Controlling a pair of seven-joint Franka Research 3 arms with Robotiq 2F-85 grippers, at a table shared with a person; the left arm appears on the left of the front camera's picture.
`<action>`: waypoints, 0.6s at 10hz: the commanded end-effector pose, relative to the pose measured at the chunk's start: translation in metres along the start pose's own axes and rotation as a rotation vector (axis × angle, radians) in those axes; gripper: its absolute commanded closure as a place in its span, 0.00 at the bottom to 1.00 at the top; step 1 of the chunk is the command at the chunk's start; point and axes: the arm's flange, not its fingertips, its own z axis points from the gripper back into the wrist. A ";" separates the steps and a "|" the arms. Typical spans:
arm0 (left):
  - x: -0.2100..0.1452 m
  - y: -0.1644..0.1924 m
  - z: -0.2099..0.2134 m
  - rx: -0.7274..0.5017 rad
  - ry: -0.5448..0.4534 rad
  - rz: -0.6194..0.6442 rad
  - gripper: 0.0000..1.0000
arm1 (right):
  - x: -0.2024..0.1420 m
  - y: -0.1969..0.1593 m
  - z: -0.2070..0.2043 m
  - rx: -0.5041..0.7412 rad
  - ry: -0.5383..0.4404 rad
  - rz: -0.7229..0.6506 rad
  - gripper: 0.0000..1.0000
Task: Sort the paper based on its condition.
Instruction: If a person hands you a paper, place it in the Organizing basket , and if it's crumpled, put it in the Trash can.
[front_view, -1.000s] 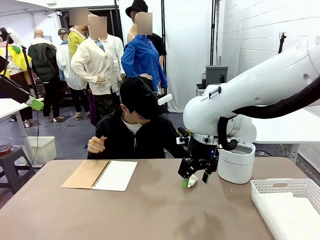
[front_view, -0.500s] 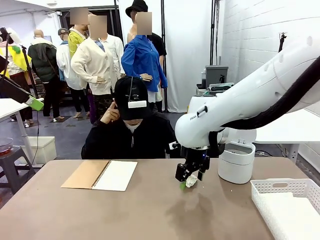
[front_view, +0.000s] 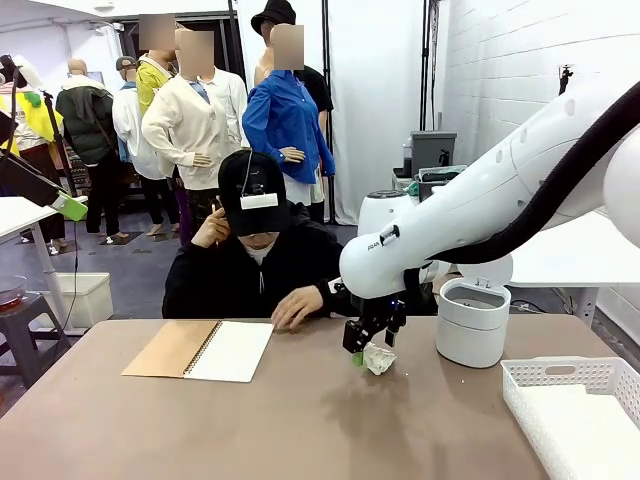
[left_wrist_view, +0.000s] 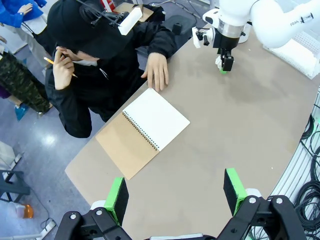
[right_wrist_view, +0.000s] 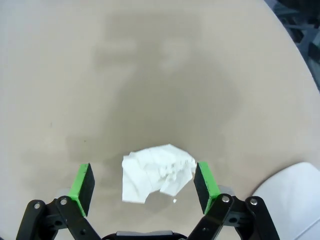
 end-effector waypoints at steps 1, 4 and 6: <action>-0.001 0.001 0.000 0.003 -0.004 0.003 0.00 | 0.012 -0.004 -0.010 -0.025 -0.015 0.005 0.00; -0.001 0.001 0.000 0.003 -0.004 0.003 0.00 | 0.013 -0.009 -0.015 -0.051 0.015 0.012 0.00; -0.001 0.001 0.000 0.003 -0.004 0.003 0.00 | 0.010 -0.010 -0.014 -0.058 0.029 0.017 0.00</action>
